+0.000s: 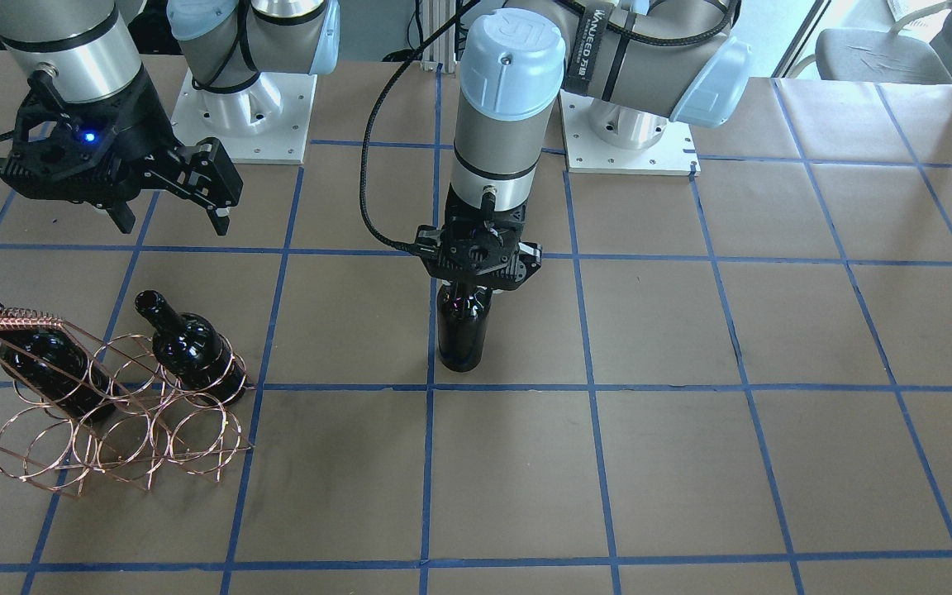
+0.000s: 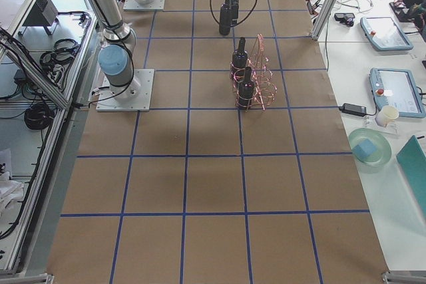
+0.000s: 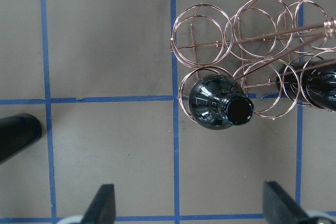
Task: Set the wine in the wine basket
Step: 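Open the left gripper and withdraw while the right gripper reaches toward the bottle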
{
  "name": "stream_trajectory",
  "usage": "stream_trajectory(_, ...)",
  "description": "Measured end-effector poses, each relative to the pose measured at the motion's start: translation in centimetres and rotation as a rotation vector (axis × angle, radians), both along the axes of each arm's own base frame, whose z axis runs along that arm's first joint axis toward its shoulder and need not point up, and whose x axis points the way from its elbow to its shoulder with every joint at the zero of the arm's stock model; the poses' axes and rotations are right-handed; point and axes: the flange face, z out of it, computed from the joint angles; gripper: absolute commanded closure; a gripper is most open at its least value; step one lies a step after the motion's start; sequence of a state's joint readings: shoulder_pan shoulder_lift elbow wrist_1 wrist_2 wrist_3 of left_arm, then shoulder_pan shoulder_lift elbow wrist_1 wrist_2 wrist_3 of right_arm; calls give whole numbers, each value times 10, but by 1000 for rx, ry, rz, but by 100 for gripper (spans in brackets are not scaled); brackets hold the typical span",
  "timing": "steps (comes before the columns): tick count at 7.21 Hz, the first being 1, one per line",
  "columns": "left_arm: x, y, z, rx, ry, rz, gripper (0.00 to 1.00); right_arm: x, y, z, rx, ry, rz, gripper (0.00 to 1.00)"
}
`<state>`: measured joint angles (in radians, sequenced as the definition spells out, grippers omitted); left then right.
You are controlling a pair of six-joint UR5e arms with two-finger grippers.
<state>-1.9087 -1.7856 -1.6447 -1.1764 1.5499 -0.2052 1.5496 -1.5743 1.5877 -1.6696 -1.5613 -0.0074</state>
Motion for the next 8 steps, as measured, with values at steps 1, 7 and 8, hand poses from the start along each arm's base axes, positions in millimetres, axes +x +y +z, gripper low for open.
stream_trajectory(1,1,1,6,-3,12,40,0,1,0,1,-2,-2,-2,0)
stream_trajectory(7,127,-63,103,-80,45,280,0,116,20,-13,-4,-35,-22,0)
stream_trajectory(8,167,-74,114,-90,33,277,0,149,21,-23,-14,-48,-31,0)
